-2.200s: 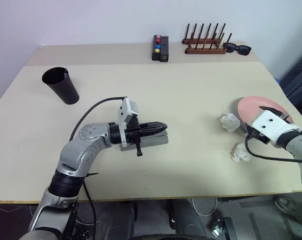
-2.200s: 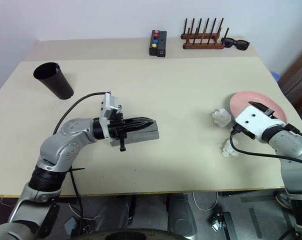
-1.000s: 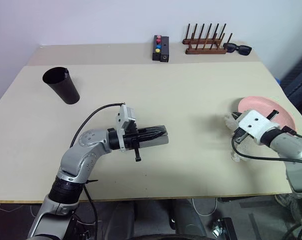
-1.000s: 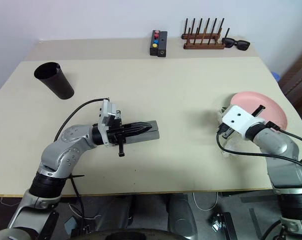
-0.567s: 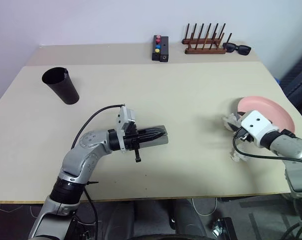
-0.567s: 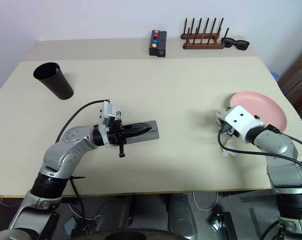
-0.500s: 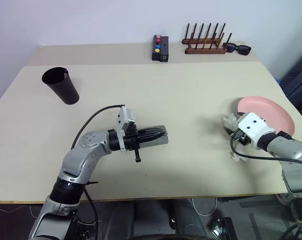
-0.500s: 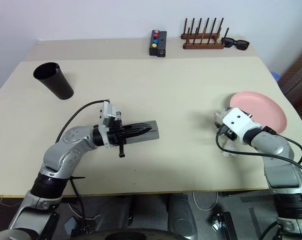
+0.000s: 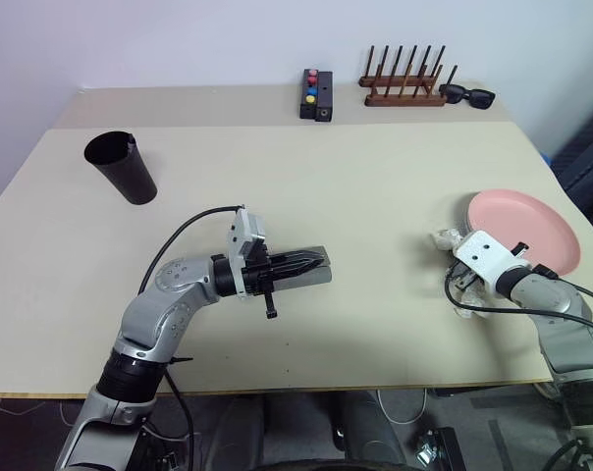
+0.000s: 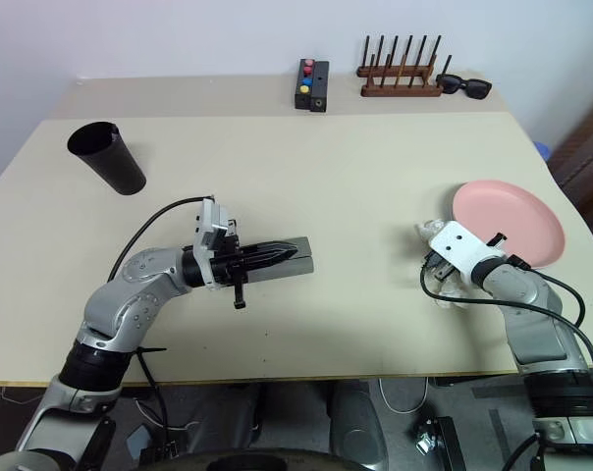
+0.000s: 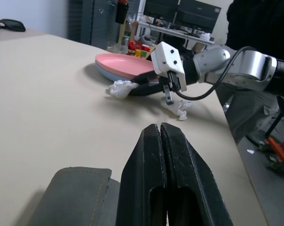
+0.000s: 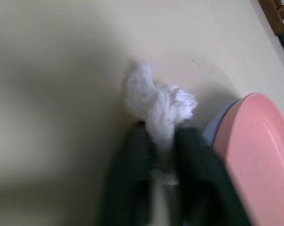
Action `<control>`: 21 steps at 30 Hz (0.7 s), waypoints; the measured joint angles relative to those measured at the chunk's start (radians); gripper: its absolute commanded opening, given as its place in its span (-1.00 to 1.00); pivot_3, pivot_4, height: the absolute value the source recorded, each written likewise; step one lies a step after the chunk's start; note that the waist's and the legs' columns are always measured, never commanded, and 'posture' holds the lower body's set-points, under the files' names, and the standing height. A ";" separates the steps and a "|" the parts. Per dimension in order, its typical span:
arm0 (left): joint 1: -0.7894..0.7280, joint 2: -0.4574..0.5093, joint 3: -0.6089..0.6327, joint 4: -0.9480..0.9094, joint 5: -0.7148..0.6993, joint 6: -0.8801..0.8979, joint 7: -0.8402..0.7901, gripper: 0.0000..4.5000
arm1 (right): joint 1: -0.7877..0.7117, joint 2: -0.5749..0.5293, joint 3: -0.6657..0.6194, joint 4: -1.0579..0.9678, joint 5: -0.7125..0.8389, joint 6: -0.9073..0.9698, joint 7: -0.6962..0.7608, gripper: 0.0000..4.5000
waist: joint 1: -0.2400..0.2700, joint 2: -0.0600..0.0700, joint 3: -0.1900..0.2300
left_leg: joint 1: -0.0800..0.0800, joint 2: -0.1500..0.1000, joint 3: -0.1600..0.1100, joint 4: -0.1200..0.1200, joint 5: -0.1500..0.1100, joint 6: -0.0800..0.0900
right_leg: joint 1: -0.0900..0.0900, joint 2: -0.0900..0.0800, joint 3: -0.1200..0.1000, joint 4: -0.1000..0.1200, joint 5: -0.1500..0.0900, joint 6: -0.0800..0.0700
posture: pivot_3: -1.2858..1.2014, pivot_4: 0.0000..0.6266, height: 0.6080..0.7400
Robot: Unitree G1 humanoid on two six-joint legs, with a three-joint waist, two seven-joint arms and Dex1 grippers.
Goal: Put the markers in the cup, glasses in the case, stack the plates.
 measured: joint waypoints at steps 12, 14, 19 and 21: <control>-0.014 -0.003 0.000 -0.003 -0.007 0.022 0.014 -1.00 | -0.009 -0.053 -0.150 -0.145 0.040 0.041 -0.041 -0.99 | 0.004 0.000 0.000 | 0.000 0.000 0.000 0.000 0.000 0.000 | 0.001 0.000 0.000 -0.002 0.000 0.000 | 0.03 -0.52 1.00; -0.015 -0.004 0.000 -0.004 -0.007 0.022 0.015 -1.00 | 0.003 -0.083 -0.174 -0.106 0.023 0.051 -0.053 -0.99 | 0.004 0.000 0.000 | 0.000 0.000 0.000 0.000 0.000 0.001 | 0.002 0.000 0.000 -0.004 0.000 0.000 | 0.03 -0.52 1.00; -0.019 -0.015 -0.001 -0.008 -0.007 0.022 0.018 -1.00 | 0.043 -0.094 -0.202 -0.045 0.022 0.064 -0.057 -0.18 | -0.003 0.000 0.000 | 0.000 0.000 0.000 0.000 -0.001 0.002 | 0.002 0.000 0.000 -0.005 0.000 0.000 | 0.03 -0.52 1.00; -0.020 -0.016 -0.001 -0.012 -0.007 0.023 0.018 -1.00 | 0.056 -0.095 -0.210 -0.045 0.025 0.060 -0.055 0.25 | -0.003 0.001 0.000 | 0.000 0.000 0.000 0.000 -0.001 0.002 | 0.003 0.000 0.000 -0.005 0.000 0.000 | 0.03 -0.52 1.00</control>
